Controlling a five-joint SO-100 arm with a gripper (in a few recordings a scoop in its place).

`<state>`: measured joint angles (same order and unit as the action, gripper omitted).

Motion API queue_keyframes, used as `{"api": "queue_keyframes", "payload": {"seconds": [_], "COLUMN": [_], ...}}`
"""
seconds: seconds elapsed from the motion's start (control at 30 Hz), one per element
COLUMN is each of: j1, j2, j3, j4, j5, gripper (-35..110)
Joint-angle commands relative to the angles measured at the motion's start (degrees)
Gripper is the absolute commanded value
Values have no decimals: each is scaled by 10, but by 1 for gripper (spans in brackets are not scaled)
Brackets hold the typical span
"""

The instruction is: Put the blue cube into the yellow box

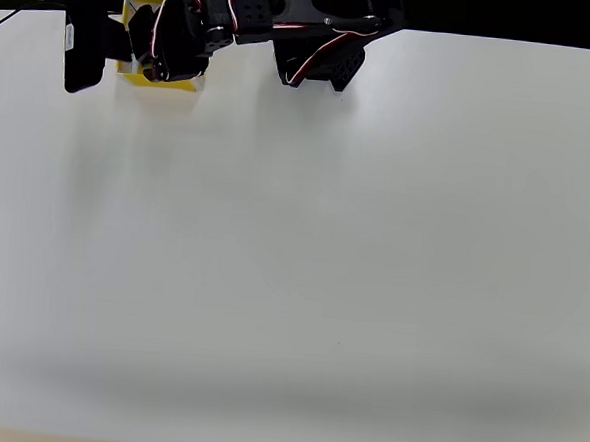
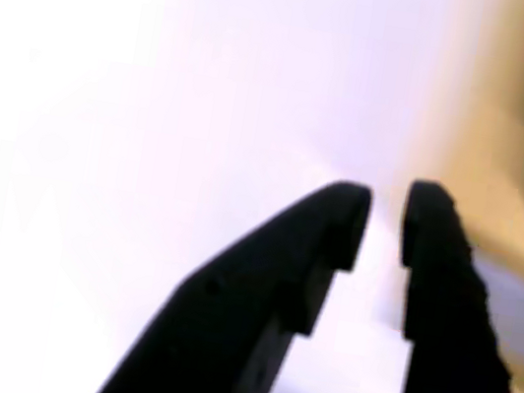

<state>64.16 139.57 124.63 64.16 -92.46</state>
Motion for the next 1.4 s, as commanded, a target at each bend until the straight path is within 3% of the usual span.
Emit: {"api": "queue_keyframes", "payload": {"seconds": [0.0, 0.3, 0.53, 0.9, 1.2, 1.37], "j1": [-161, -449, -594, -638, -639, -671], "j2": [77, 189, 319, 497, 520, 520], "j3": [4, 145, 312, 454, 556, 556], "j4": [-93, -192, -205, 23, 29, 98], "j5": [28, 22, 7, 11, -5, 1], "gripper": [3, 3, 2, 0, 0, 0]}}
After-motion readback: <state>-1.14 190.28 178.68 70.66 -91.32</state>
